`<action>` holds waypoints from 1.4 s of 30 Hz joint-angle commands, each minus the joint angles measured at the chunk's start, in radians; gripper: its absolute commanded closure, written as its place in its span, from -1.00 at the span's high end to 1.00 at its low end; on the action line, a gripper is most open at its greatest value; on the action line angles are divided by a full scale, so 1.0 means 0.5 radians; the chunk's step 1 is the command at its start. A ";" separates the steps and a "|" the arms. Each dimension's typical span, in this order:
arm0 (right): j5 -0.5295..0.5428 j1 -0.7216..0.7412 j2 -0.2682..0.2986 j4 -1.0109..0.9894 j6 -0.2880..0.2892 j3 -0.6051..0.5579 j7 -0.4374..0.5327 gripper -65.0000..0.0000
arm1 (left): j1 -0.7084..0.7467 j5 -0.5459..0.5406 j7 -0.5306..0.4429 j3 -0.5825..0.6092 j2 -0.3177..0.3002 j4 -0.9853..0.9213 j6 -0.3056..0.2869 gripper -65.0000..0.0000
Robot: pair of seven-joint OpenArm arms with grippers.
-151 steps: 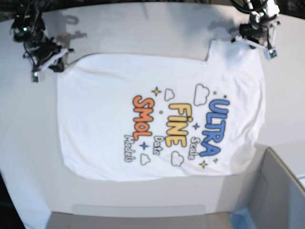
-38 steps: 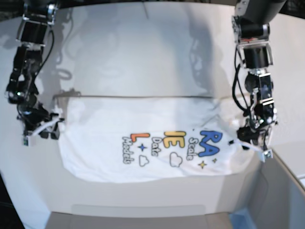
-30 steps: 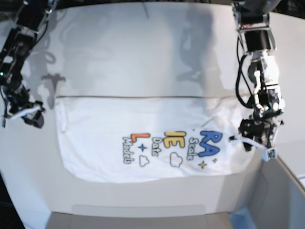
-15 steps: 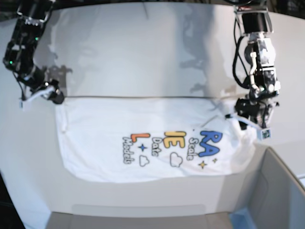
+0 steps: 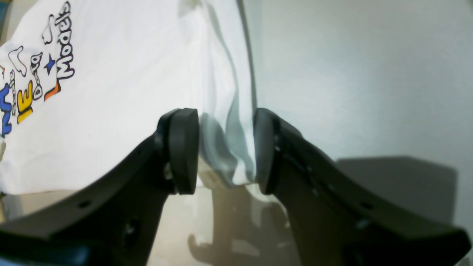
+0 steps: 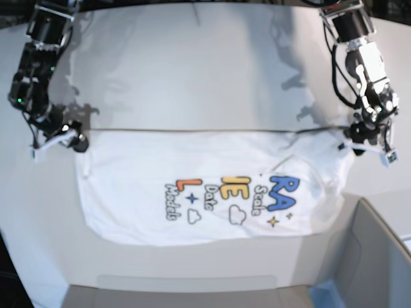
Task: Layout the t-shirt on the table in an organized manner, then fold the t-shirt properly
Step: 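Regrasp the folded edge with both grippers and drag the shirt away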
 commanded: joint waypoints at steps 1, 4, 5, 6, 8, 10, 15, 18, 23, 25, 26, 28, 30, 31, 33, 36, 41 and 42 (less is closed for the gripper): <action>0.022 0.028 0.032 0.030 0.020 -0.003 0.018 -0.22 | -0.033 -0.039 -0.062 -0.007 -0.037 0.043 -0.010 -0.08; 0.022 0.031 0.026 0.030 0.020 -0.009 0.018 -0.22 | 0.004 -0.223 -0.062 -0.004 -0.049 0.036 -0.010 -0.08; 0.022 0.031 0.026 0.030 0.020 -0.009 0.018 -0.22 | 0.032 -0.266 -0.062 -0.004 -0.052 0.021 -0.010 -0.08; 0.022 0.031 0.026 0.030 0.020 -0.009 0.018 -0.22 | 0.047 -0.297 -0.062 -0.004 -0.077 -0.007 -0.010 -0.08; 0.022 0.034 0.026 0.030 0.020 -0.009 0.018 -0.22 | 0.053 -0.324 -0.071 0.039 -0.098 -0.105 -0.010 -0.08; 0.022 0.037 0.026 0.030 0.020 -0.009 0.018 -0.22 | 0.050 -0.328 -0.089 0.104 -0.120 -0.227 -0.010 -0.08; 0.018 0.037 0.026 0.030 0.020 -0.009 0.018 -0.22 | -0.008 -0.334 -0.139 0.128 -0.147 -0.310 -0.010 -0.08; 0.018 0.037 0.026 0.027 0.020 -0.009 0.018 -0.22 | -0.017 -0.334 -0.175 0.180 -0.153 -0.356 -0.010 -0.08; 0.015 0.068 0.032 0.008 0.020 -0.080 0.018 -0.23 | -0.094 -0.334 -0.178 0.294 -0.153 -0.501 -0.010 -0.12; 0.015 0.101 0.038 -0.032 0.020 -0.144 0.021 -0.27 | -0.116 -0.334 -0.203 0.303 -0.150 -0.556 -0.010 -0.23; 0.015 0.117 0.038 -0.053 0.020 -0.166 0.021 -0.34 | -0.116 -0.334 -0.234 0.303 -0.147 -0.562 -0.010 -0.33; 0.015 0.126 0.038 -0.099 0.020 -0.175 0.021 -0.58 | -0.113 -0.334 -0.252 0.288 -0.144 -0.565 -0.007 -0.59; 0.015 0.126 0.038 -0.124 0.020 -0.172 0.021 -0.86 | -0.113 -0.331 -0.252 0.288 -0.144 -0.574 -0.007 -0.83; 0.015 0.126 0.038 -0.124 0.020 -0.169 0.024 -0.99 | -0.113 -0.331 -0.249 0.294 -0.147 -0.574 -0.007 -0.92; 0.015 0.117 0.038 -0.121 0.020 -0.169 0.039 -1.00 | -0.103 -0.331 -0.246 0.300 -0.147 -0.574 -0.007 -0.94; 0.015 0.074 0.047 -0.105 0.020 -0.163 0.052 -1.00 | -0.039 -0.334 -0.246 0.288 -0.141 -0.550 -0.007 -0.95; 0.028 -0.061 0.118 0.024 0.017 -0.135 0.049 -1.00 | 0.148 -0.334 -0.246 0.288 -0.138 -0.292 -0.007 -0.95; 0.028 -0.110 0.118 0.088 0.017 -0.089 0.045 -1.00 | 0.204 -0.334 -0.246 0.285 -0.138 -0.218 -0.007 -0.95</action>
